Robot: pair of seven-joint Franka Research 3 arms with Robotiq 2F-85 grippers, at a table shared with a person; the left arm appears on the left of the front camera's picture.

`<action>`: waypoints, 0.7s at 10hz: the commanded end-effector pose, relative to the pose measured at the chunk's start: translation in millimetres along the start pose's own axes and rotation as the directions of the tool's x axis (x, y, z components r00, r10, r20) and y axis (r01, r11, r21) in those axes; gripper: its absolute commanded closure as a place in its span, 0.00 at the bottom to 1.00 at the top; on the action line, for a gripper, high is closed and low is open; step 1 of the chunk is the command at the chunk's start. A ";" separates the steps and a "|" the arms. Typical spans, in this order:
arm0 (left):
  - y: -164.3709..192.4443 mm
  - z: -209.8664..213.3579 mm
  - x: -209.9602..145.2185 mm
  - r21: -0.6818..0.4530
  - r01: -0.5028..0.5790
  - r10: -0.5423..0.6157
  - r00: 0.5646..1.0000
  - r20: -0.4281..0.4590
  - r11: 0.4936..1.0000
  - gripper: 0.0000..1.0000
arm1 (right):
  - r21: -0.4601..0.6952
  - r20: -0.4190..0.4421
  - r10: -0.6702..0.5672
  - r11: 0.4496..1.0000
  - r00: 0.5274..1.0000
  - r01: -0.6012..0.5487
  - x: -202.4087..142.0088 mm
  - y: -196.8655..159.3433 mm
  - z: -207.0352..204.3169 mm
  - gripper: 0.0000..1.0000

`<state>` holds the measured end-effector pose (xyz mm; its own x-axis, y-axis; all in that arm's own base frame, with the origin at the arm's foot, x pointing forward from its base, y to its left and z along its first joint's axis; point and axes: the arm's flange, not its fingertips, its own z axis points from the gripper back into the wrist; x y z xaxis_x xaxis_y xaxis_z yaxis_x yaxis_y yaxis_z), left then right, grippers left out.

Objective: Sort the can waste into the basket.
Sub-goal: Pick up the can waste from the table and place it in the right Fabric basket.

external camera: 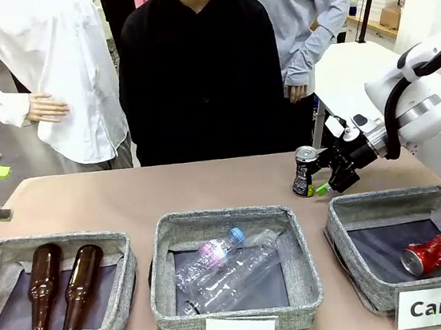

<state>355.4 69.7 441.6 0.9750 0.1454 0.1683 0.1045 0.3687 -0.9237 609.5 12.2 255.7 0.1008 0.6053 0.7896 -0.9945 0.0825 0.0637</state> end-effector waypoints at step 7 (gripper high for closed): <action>-2.3 2.6 -2.6 -0.004 -0.002 0.002 1.000 -0.007 1.000 0.00 | 0.086 0.303 -0.080 0.995 0.950 0.056 4.8 -14.9 -11.7 0.00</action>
<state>355.4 69.6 441.6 0.9750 0.1454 0.1683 0.1045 0.3687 -0.9237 615.8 25.0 250.7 0.1527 0.4058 0.9011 -0.9880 0.0410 0.1489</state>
